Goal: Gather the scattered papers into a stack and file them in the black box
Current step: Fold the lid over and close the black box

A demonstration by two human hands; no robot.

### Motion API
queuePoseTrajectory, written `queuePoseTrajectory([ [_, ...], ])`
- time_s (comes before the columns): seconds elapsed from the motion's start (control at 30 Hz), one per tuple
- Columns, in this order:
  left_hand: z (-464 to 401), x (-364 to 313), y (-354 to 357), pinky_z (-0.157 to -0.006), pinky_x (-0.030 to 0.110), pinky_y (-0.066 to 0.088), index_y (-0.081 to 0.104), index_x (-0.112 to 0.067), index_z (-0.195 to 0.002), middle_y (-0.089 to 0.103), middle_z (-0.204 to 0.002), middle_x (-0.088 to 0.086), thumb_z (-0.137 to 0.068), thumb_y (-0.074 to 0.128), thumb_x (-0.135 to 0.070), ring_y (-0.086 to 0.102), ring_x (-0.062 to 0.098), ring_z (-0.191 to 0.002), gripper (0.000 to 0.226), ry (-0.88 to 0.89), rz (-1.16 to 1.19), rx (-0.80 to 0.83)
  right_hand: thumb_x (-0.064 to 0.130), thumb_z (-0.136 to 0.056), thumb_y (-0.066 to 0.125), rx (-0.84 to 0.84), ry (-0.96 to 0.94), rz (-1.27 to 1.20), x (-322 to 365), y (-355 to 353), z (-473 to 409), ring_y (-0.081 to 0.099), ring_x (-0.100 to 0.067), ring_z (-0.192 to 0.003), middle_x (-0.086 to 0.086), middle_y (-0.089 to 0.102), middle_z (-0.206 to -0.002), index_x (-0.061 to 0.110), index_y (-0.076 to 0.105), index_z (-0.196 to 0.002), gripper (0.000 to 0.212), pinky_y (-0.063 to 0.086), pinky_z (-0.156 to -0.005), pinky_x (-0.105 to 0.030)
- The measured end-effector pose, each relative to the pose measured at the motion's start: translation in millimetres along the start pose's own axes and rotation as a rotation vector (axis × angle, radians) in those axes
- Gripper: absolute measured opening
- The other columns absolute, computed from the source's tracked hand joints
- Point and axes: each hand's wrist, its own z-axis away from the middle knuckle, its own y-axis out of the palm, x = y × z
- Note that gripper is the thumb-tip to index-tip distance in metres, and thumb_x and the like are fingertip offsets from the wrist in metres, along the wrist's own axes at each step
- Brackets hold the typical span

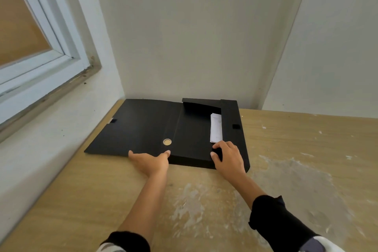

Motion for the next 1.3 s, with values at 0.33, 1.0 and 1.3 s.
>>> queuePoseTrajectory([
  [0.33, 9, 2, -7, -0.077, 0.032, 0.045, 0.045, -0.004, -0.123, 0.062, -0.109, 0.020, -0.091, 0.049, -0.010, 0.062, 0.030, -0.097, 0.033, 0.385, -0.013, -0.082, 0.020, -0.082, 0.068, 0.012, 0.044, -0.162, -6, -9, 0, 0.055, -0.012, -0.100, 0.000, 0.060, -0.112, 0.018, 0.056, -0.112, 0.032, 0.042, -0.085, -0.021],
  [1.0, 14, 8, -3, -0.093, 0.022, 0.037, 0.055, -0.008, -0.110, 0.055, -0.114, 0.003, -0.078, 0.052, 0.006, 0.048, 0.012, -0.108, 0.035, 1.021, -0.525, 0.569, 0.029, -0.098, 0.037, 0.045, 0.513, -0.771, -25, -77, -60, 0.055, -0.022, -0.104, -0.002, 0.057, -0.117, 0.016, 0.052, -0.115, 0.026, 0.047, -0.083, -0.036],
  [1.3, 12, 11, 9, -0.097, 0.035, 0.043, 0.059, -0.013, -0.120, 0.061, -0.116, 0.002, -0.083, 0.040, -0.016, 0.053, 0.017, -0.106, 0.041, 1.045, -0.722, 0.546, 0.014, -0.090, 0.054, 0.081, 0.237, -0.018, -39, -54, -54, 0.048, -0.029, -0.117, -0.014, 0.042, -0.134, 0.009, 0.047, -0.128, 0.039, 0.043, -0.096, -0.033],
])
